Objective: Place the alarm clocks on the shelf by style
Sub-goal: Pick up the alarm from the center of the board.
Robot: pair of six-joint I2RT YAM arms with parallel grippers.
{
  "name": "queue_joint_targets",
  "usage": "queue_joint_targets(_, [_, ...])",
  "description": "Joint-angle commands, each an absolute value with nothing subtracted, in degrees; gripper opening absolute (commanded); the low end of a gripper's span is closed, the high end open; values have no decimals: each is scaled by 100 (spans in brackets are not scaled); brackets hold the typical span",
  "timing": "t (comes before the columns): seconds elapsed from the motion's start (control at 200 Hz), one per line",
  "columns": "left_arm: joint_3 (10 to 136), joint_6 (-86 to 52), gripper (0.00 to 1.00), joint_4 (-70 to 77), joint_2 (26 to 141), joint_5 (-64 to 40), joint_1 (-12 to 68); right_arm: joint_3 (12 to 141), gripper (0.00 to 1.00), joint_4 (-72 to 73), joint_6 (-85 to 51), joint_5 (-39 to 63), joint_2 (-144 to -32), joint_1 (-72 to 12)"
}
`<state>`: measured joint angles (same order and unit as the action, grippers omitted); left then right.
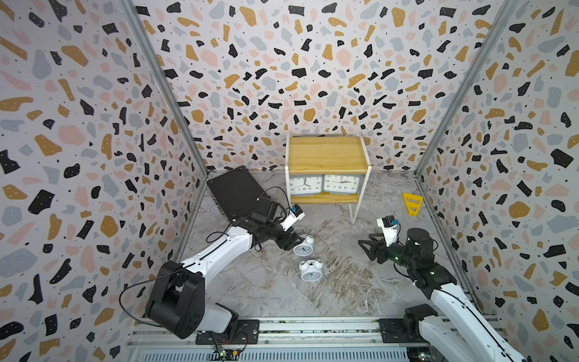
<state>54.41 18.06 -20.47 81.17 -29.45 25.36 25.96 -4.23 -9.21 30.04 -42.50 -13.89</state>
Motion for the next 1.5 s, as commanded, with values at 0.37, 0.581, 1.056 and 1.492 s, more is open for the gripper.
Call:
queue_joint_targets(0.37, [5698,2088,36,-1771,8629,-3265,2566,2566,67,-299,-1020,3081,-4400,-1424])
queue_joint_targets(0.581, [5840,2065,14,-2016,8737,-3322,2568,2571,67,-299,-1031,3092,-4413,-1424])
queue_joint_targets(1.056, [6592,2448,0,-3254,7669,-3523,2577,3373,65,209,-889,4363,-4980,-1650])
queue_joint_targets(1.492, [8511,3213,0,-5067,8011,-4307,2889,5899,53,-1362,665,5660,-6502,-2614])
